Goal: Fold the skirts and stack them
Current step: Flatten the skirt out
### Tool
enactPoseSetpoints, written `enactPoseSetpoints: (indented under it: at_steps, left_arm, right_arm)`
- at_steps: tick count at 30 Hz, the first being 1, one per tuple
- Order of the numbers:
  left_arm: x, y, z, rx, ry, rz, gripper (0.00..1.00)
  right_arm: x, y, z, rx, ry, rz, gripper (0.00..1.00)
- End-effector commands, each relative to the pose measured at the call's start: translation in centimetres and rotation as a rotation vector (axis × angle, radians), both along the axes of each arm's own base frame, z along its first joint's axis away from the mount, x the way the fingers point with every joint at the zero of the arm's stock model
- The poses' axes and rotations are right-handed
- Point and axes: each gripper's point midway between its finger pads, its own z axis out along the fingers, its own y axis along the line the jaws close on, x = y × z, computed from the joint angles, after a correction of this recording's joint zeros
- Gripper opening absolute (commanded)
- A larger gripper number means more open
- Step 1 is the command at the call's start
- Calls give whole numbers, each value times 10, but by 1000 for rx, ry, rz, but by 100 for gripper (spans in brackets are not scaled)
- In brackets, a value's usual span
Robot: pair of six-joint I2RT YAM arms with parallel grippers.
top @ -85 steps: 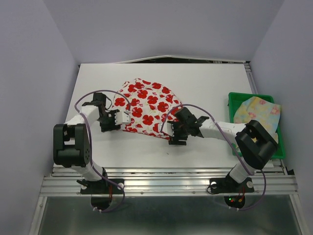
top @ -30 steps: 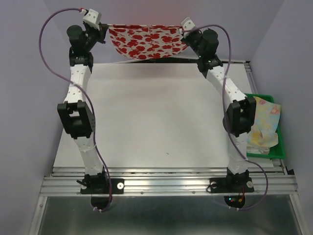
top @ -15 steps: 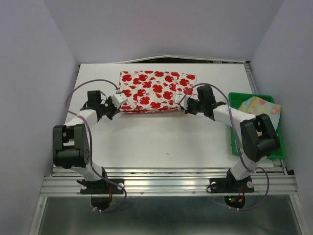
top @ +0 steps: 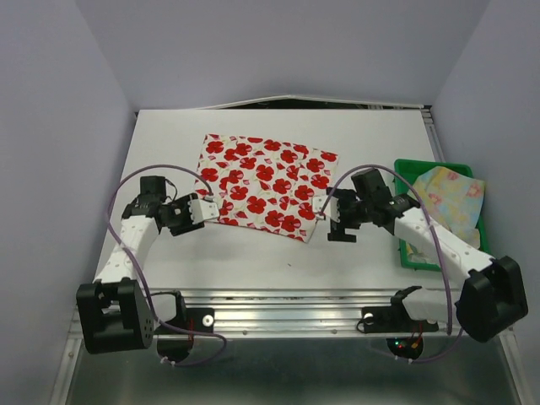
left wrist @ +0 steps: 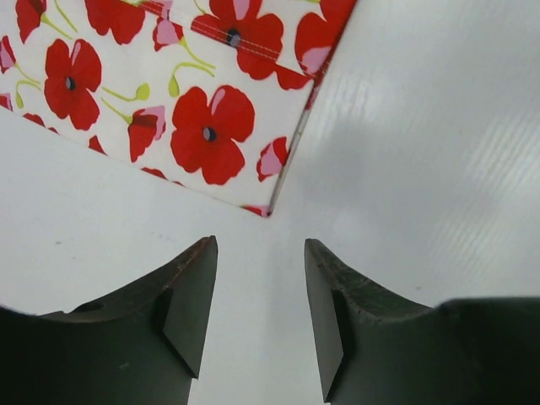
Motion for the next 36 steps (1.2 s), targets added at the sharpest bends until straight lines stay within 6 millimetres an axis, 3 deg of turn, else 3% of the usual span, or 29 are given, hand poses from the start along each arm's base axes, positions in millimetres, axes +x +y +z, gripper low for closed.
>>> enactPoseSetpoints:
  at_steps: [1,4,5,6,7,8,9,10,11,12,13,14,15,16,17,19,21,22,25,26,29,30,31,32,33,35,36]
  left_arm:
    - [-30,12,4,95,23,-25,57]
    - [-28,9,21,71,-10,-16,61]
    - [-25,7,24,18,7,62,62]
    - [-7,4,40,-23,-47,92,62]
    - [1,3,44,-54,-47,130,62]
    - [20,1,51,-123,-35,220,61]
    - [32,1,56,-159,-25,270,61]
    - [42,-1,56,-200,2,316,59]
    - [53,0,40,-224,78,377,56]
    - [70,-4,54,-301,102,460,53]
    - [78,-6,51,-333,146,501,51]
    - [86,-8,34,-350,224,540,48]
    - [100,-10,40,-384,225,567,47]
    - [105,-13,34,-426,276,634,46]
    - [115,-13,24,-440,304,665,45]
    - [122,-14,13,-463,350,732,42]
    - [128,-15,-6,-457,396,763,39]
    - [128,-15,-20,-442,428,798,38]
    - [136,-12,-38,-410,443,852,36]
    - [140,-11,-48,-407,460,876,35]
    - [153,-4,-60,-371,444,920,34]
    - [164,-2,-65,-357,442,926,34]
    - [167,1,-78,-334,460,942,34]
    - [171,2,-81,-327,467,945,33]
    - [191,0,-70,-340,426,928,33]
    - [200,-3,-85,-317,453,922,33]
    - [221,-10,-71,-333,410,893,33]
  right_arm:
    - [-15,-3,35,46,5,-51,100]
    - [11,-1,40,70,-15,-184,100]
    - [24,4,50,91,-17,-223,100]
    - [36,8,32,74,63,-291,97]
    - [45,14,29,79,95,-319,96]
    - [64,25,45,122,105,-369,95]
    - [76,29,43,134,131,-398,93]
    - [87,37,22,114,197,-417,93]
    - [97,44,19,123,218,-434,92]
    - [120,52,36,169,204,-476,91]
    - [132,58,34,176,216,-493,88]
    - [143,63,32,183,227,-509,85]
    - [156,64,7,166,277,-555,83]
    - [179,67,20,199,253,-569,77]
    - [191,63,-5,176,291,-609,75]
    - [213,62,-6,178,274,-629,69]
    - [220,56,-23,146,284,-654,66]
    - [218,54,-38,121,301,-654,64]
    - [206,43,-59,74,335,-656,63]
    - [190,39,-75,46,384,-654,61]
    - [158,32,-90,12,475,-663,59]
    - [135,29,-104,-5,553,-673,58]
    - [124,28,-103,2,579,-672,57]
    - [112,28,-107,1,617,-678,57]
    - [88,27,-116,-2,702,-694,56]
    - [64,37,-113,15,760,-681,55]
    - [49,46,-111,39,824,-680,55]
